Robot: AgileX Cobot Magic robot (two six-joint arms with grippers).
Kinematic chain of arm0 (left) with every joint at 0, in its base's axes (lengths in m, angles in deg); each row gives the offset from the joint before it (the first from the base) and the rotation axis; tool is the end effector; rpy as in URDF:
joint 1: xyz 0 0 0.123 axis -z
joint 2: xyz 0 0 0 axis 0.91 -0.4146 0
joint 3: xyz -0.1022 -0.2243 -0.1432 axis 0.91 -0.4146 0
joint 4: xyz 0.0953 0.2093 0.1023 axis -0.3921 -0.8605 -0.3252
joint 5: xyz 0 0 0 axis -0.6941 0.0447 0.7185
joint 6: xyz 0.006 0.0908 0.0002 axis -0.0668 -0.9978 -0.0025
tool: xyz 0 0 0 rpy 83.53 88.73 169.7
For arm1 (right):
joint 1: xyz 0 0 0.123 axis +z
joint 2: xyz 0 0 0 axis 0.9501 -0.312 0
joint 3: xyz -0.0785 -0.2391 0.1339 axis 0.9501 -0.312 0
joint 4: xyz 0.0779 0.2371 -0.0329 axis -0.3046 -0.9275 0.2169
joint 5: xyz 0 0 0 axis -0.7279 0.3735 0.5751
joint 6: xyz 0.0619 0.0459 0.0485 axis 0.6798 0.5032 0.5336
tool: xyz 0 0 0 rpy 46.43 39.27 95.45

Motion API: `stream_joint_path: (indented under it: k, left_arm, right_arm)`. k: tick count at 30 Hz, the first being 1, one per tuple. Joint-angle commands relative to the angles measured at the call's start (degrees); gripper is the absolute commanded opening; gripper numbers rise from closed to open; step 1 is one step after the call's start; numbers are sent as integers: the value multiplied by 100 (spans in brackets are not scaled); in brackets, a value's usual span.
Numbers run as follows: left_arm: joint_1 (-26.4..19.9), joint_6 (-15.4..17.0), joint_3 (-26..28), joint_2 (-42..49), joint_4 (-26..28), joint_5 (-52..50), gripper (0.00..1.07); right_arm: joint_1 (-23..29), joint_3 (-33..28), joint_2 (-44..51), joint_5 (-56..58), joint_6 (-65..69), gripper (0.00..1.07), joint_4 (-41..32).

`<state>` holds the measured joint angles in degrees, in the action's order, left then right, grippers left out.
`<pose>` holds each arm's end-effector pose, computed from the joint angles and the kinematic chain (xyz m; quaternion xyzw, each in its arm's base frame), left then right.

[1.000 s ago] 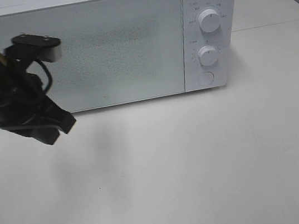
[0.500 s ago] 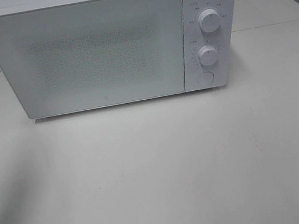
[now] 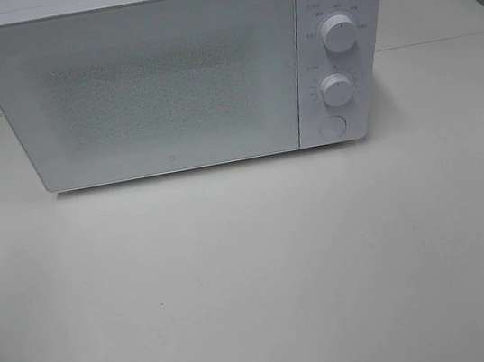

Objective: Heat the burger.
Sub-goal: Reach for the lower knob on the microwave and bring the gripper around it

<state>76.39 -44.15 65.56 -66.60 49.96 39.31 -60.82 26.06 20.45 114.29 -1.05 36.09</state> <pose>0.0608 -0.0124 0.3217 0.0844 0.9330 -0.0392 0.3476 -0.0039 -0.0008 0.2815 -0.0976 0.8340 0.0410 0.5415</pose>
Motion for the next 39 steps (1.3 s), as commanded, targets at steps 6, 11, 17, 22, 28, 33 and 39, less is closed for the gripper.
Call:
stream_joint_path:
  k: [6,11,17,22,28,33,39]
  left_arm:
    - [-29,-11,-676,2275,-120,-6,0]
    - [-29,-149,-1060,3077,-120,-92,0]
    - [-29,-332,-1169,2956,-138,-722,0]
    - [-29,-395,-1301,2945,-120,-739,0]
    - [-29,-1226,-1306,2945,435,-728,0]
    - [-29,-1301,-1306,2945,498,-722,0]
    - [-29,-1301,-1306,2945,498,-722,0]
  right_arm:
    - [6,-17,155,-80,11,53,0]
    - [6,-17,155,-80,11,53,0]
    - [6,-17,138,-86,17,53,0]
    - [6,-17,138,-86,17,53,0]
    - [6,-17,138,-86,17,53,0]
    - [6,-17,138,-86,17,53,0]
    - [6,29,120,-143,17,53,-63]
